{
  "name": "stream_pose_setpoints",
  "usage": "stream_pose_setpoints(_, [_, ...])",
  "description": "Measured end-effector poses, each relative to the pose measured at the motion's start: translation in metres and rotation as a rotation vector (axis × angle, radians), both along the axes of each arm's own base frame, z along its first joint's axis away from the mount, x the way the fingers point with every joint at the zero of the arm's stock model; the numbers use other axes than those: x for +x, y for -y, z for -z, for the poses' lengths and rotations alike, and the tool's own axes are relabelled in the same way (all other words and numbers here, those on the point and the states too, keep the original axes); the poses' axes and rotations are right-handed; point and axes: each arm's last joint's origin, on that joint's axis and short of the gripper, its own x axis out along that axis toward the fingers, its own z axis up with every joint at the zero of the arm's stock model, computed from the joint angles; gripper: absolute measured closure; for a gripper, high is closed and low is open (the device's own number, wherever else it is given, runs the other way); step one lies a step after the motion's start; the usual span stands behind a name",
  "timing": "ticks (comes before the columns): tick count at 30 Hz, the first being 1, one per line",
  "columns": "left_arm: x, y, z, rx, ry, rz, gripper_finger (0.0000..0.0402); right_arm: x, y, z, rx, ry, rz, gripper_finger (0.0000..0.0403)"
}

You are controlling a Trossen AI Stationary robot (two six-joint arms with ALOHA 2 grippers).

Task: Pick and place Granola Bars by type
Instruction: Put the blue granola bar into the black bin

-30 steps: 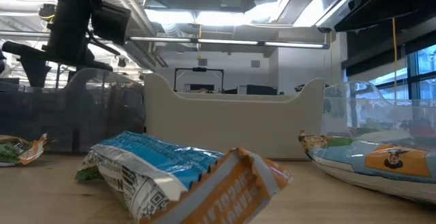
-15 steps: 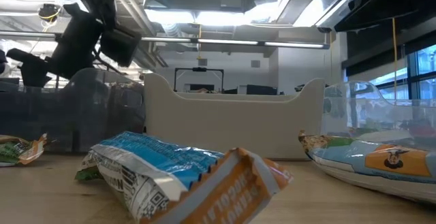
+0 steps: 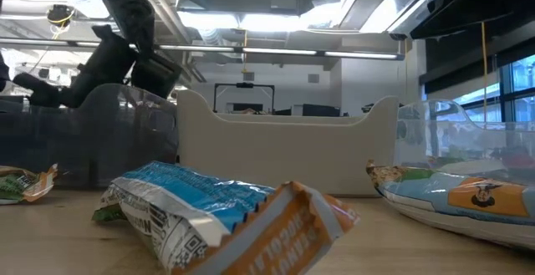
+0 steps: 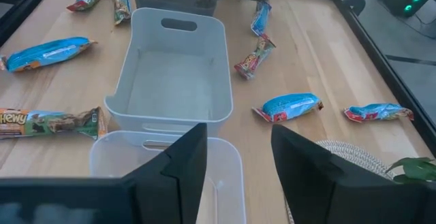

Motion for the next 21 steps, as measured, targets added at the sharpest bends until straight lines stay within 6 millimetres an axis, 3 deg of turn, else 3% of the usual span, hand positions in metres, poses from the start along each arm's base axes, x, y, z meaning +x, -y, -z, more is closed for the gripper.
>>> stream_pose_setpoints(21, [0.0071,0.0036,0.0065,-0.004,0.024,0.062,0.0147,-0.0011,0.0005,0.0018,-0.004,-0.021,0.001,0.0235])
